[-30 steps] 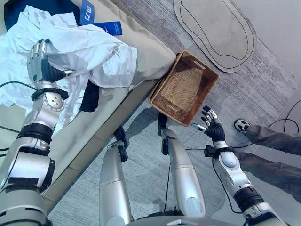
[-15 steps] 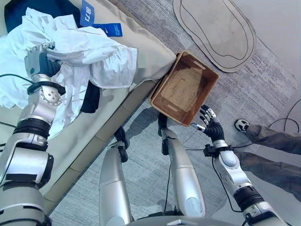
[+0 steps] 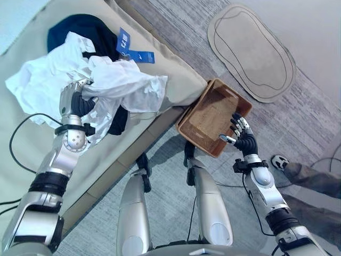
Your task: Pick up clothes into the bucket
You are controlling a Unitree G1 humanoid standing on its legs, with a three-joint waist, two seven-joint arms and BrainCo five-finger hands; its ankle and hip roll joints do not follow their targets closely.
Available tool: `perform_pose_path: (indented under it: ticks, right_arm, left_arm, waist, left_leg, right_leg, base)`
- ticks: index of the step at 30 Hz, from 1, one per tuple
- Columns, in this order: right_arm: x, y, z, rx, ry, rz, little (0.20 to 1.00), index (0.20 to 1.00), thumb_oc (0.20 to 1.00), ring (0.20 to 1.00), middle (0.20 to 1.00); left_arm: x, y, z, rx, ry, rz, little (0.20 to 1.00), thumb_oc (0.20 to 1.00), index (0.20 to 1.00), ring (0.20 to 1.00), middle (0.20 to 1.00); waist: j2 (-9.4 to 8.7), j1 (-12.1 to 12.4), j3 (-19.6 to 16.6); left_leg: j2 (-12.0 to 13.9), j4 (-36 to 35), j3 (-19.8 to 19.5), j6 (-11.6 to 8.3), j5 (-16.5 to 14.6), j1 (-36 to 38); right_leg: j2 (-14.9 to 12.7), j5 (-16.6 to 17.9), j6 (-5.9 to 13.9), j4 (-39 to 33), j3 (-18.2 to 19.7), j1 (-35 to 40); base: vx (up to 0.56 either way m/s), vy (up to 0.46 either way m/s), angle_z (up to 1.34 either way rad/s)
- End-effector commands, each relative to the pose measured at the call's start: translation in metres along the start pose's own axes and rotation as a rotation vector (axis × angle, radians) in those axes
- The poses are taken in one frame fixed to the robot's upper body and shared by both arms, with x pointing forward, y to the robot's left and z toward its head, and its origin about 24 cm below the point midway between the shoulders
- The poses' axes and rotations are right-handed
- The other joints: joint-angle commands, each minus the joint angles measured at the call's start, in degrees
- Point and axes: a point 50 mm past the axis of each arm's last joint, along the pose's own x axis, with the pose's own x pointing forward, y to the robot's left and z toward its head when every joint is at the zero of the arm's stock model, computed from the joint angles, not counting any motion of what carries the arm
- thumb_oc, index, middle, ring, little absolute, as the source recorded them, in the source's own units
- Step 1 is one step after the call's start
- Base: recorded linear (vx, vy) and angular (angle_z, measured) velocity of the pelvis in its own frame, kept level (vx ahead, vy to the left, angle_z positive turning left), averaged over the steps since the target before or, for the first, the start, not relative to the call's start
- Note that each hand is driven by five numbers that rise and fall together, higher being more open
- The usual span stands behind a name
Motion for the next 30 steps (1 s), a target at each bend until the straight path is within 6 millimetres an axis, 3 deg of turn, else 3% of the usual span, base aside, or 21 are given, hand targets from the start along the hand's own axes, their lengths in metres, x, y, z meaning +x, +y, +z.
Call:
perform_pose_path:
  ticks: [1,10,14,19,25,28,30]
  right_arm:
    - [-0.009,-0.015,-0.002,-0.093,0.0,-0.028,1.0,1.0,1.0,1.0,1.0]
    - [-0.001,-0.001,0.005,-0.304,-0.026,0.096,1.0,1.0,1.0,1.0,1.0]
    - [0.006,0.022,0.018,-0.396,-0.1,0.248,1.0,1.0,1.0,1.0,1.0]
    - [0.01,0.053,0.033,-0.395,-0.181,0.39,1.0,1.0,1.0,1.0,1.0]
    - [0.006,0.075,0.037,-0.336,-0.201,0.463,1.0,1.0,1.0,1.0,1.0]
    - [-0.001,0.09,0.041,-0.294,-0.223,0.531,1.0,1.0,1.0,1.0,1.0]
    - [-0.002,0.094,0.041,-0.273,-0.22,0.543,1.0,1.0,1.0,1.0,1.0]
  left_arm:
    - [-0.002,0.005,0.022,-0.052,-0.142,0.013,0.2,0.2,0.2,0.2,0.2]
    - [-0.018,0.012,0.065,-0.193,-0.345,-0.003,0.2,0.2,0.2,0.2,0.2]
    - [-0.027,0.013,0.098,-0.345,-0.49,-0.049,0.2,0.2,0.2,0.2,0.2]
    - [-0.027,0.015,0.122,-0.421,-0.584,-0.085,0.2,0.2,0.2,0.2,0.2]
    - [-0.021,0.02,0.141,-0.496,-0.654,-0.059,0.2,0.2,0.2,0.2,0.2]
    - [-0.028,0.011,0.166,-0.652,-0.731,-0.144,0.2,0.2,0.2,0.2,0.2]
    - [-0.03,0.008,0.171,-0.692,-0.738,-0.167,0.2,0.2,0.2,0.2,0.2]
  waist:
    - [1.69,-0.25,-7.66]
    - [2.13,1.43,-9.97]
    - [2.62,2.37,-11.82]
    - [3.19,2.81,-13.96]
    - [3.93,2.85,-16.14]
    - [4.37,2.63,-17.65]
    - [4.41,2.55,-17.86]
  left_leg:
    - [0.65,-1.73,-2.32,-1.5,1.33,-0.07]
    - [1.06,-8.18,-2.72,-2.34,3.18,10.2]
    - [1.39,-12.46,-2.71,-2.92,4.2,16.55]
    - [1.56,-16.55,-2.37,-3.24,5.65,21.31]
    - [1.8,-18.98,-1.9,-3.47,6.18,24.99]
    - [2.12,-20.04,-1.66,-3.48,6.06,27.66]
    - [2.14,-20.22,-1.63,-3.5,6.05,28.16]
  right_leg:
    - [-6.68,5.11,7.19,-8.56,0.27,7.06]
    - [-5.73,5.93,7.34,-14.24,-1.55,17.33]
    - [-4.85,5.16,7.31,-15.73,-2.72,22.78]
    - [-4.19,4.8,7.27,-17.27,-3.74,26.46]
    - [-3.44,4.28,7.17,-18.54,-4.58,29.45]
    - [-3.15,3.55,7.07,-18.89,-5.13,31.82]
    - [-3.14,3.44,7.04,-18.97,-5.17,32.33]
  base:
    - [0.07,-0.07,0.11]
    - [0.06,-0.065,0.07]
    - [0.07,-0.075,-0.01]
    - [0.07,-0.055,0.07]
    - [0.08,-0.039,0.04]
    - [0.09,-0.024,0.04]
    - [0.06,-0.013,0.03]
